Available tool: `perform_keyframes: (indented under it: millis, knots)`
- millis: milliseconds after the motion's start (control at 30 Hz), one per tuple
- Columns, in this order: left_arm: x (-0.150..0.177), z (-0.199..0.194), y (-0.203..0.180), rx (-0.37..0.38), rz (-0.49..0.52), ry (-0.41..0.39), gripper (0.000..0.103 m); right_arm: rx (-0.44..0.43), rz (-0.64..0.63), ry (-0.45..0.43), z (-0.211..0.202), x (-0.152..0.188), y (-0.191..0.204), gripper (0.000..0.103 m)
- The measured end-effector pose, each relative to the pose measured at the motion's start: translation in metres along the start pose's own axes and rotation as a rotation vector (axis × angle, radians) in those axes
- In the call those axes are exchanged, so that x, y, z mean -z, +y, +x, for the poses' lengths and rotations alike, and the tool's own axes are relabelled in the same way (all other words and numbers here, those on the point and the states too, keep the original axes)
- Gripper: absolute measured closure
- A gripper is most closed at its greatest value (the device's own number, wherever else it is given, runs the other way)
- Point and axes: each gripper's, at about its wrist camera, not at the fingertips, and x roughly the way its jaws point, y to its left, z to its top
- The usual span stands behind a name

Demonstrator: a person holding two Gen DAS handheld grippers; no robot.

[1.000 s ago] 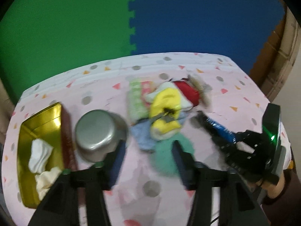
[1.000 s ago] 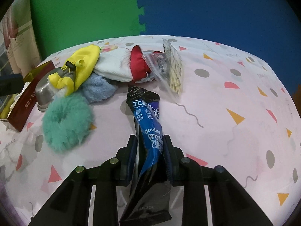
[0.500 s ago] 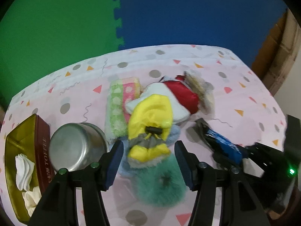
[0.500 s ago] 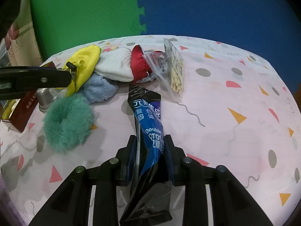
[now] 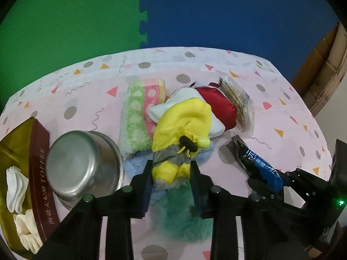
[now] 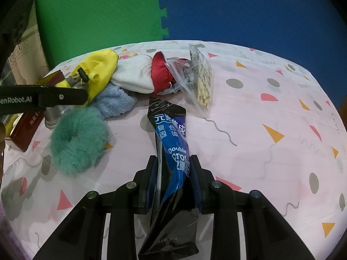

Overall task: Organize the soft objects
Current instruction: 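Carry the yellow sock bundle into the tin box and open the left tool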

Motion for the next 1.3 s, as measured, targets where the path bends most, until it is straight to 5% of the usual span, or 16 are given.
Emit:
perform_keyframes:
  millis: [467, 767, 1300]
  knots:
    - [0.0, -0.047, 0.009, 0.031, -0.023, -0.062, 0.074, 0.0, 0.0, 0.0, 0.0, -0.001, 0.0, 0.074]
    - [0.003, -0.071, 0.046, -0.064, -0.047, -0.087, 0.074, 0.0, 0.0, 0.0, 0.0, -0.001, 0.0, 0.074]
    - [0.025, -0.092, 0.169, -0.262, -0.212, -0.072, 0.074, 0.007, -0.006, 0.0, 0.001, -0.001, 0.001, 0.074]
